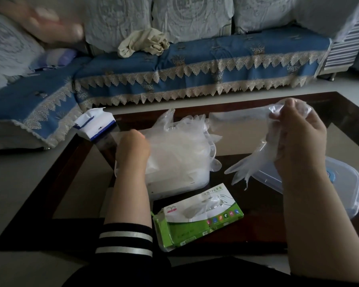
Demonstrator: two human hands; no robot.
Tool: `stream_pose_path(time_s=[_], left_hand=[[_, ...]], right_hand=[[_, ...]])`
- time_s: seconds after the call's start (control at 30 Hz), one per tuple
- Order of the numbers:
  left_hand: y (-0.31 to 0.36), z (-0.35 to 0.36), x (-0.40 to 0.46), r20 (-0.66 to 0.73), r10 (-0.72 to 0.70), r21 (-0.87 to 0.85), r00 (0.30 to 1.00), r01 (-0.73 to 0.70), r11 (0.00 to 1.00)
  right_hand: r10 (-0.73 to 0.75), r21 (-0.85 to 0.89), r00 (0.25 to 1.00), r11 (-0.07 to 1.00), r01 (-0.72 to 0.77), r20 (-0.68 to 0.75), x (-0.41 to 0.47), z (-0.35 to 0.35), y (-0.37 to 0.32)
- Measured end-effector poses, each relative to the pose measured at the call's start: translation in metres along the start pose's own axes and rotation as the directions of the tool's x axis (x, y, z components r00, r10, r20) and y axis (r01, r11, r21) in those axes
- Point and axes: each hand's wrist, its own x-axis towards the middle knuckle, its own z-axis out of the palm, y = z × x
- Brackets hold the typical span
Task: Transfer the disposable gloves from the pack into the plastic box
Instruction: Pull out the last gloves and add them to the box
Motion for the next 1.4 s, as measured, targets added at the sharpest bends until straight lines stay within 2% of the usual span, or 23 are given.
stream_pose_path(time_s=[0.07, 0.27, 0.33, 0.37, 0.43, 0.47, 0.5, 0.53, 0.57, 0.63, 0.7, 0.77, 0.87, 1.0, 1.07, 1.13, 1.23, 1.4], left_hand=[[0.003, 0.001, -0.006, 0.084, 0.048, 0.18, 0.995, -0.062, 0.982], [0.0, 0.003, -0.017, 0.315, 0.054, 0.432, 0.948, -0.194, 0.881], [0.002, -0.005, -0.021, 0.264, 0.128, 0.437, 0.956, -0.237, 0.867], [0.004, -0.012, -0.023, 0.176, 0.208, 0.414, 0.962, -0.264, 0.871], [0.016, -0.033, -0.033, -0.069, 0.376, 0.3, 0.924, -0.34, 0.891], [0.024, -0.044, -0.039, -0.131, 0.414, 0.184, 0.901, -0.389, 0.903], [0.031, -0.053, -0.046, -0.106, 0.409, -0.006, 0.906, -0.412, 0.911], [0.037, -0.059, -0.053, 0.007, 0.391, -0.238, 0.92, -0.378, 0.895], [0.041, -0.062, -0.059, 0.145, 0.404, -0.43, 0.903, -0.31, 0.848], [0.042, -0.059, -0.065, 0.314, 0.492, -0.623, 0.812, -0.214, 0.752], [0.038, -0.052, -0.066, 0.407, 0.559, -0.72, 0.722, -0.122, 0.683], [0.035, -0.049, -0.063, 0.435, 0.586, -0.779, 0.684, -0.04, 0.625], [0.033, -0.047, -0.059, 0.368, 0.604, -0.816, 0.707, -0.065, 0.574], [0.028, -0.043, -0.053, 0.249, 0.661, -0.909, 0.707, -0.065, 0.412], [0.027, -0.045, -0.051, 0.178, 0.675, -0.921, 0.716, -0.121, 0.37], [0.026, -0.045, -0.047, 0.095, 0.641, -0.9, 0.761, -0.21, 0.383], [0.021, -0.039, -0.036, 0.0, 0.547, -0.796, 0.837, -0.331, 0.507], [0.003, -0.026, -0.015, -0.013, 0.386, -0.645, 0.923, -0.302, 0.702]], right_hand=[[0.045, 0.036, 0.996, 0.998, -0.048, 0.078, -0.001, 0.002, -0.001], [0.111, 0.144, 0.933, 0.975, -0.169, 0.341, -0.008, 0.008, -0.006], [0.112, 0.107, 0.906, 0.98, -0.169, 0.407, -0.01, 0.011, -0.007], [0.109, 0.093, 0.894, 0.982, -0.165, 0.434, -0.011, 0.013, -0.008], [0.11, 0.088, 0.881, 0.982, -0.168, 0.46, -0.013, 0.016, -0.008], [0.118, 0.08, 0.877, 0.981, -0.174, 0.465, -0.014, 0.018, -0.008], [0.124, 0.06, 0.871, 0.983, -0.173, 0.475, -0.014, 0.018, -0.007], [0.137, 0.03, 0.856, 0.984, -0.175, 0.499, -0.015, 0.019, -0.007], [0.153, -0.005, 0.831, 0.984, -0.178, 0.535, -0.015, 0.018, -0.006], [0.204, -0.084, 0.766, 0.978, -0.193, 0.609, -0.016, 0.017, -0.006], [0.263, -0.148, 0.716, 0.964, -0.221, 0.647, -0.016, 0.016, -0.006], [0.303, -0.198, 0.69, 0.953, -0.231, 0.658, -0.016, 0.014, -0.006], [0.354, -0.237, 0.679, 0.935, -0.264, 0.643, -0.018, 0.016, -0.006], [0.363, -0.371, 0.704, 0.916, -0.15, 0.611, -0.017, 0.018, -0.003], [0.369, -0.384, 0.728, 0.91, -0.156, 0.578, -0.015, 0.018, 0.0], [0.365, -0.402, 0.762, 0.903, -0.15, 0.535, -0.013, 0.019, 0.003], [0.366, -0.38, 0.81, 0.905, -0.193, 0.459, -0.009, 0.02, 0.01], [0.403, -0.336, 0.868, 0.892, -0.302, 0.289, -0.003, 0.02, 0.016]])
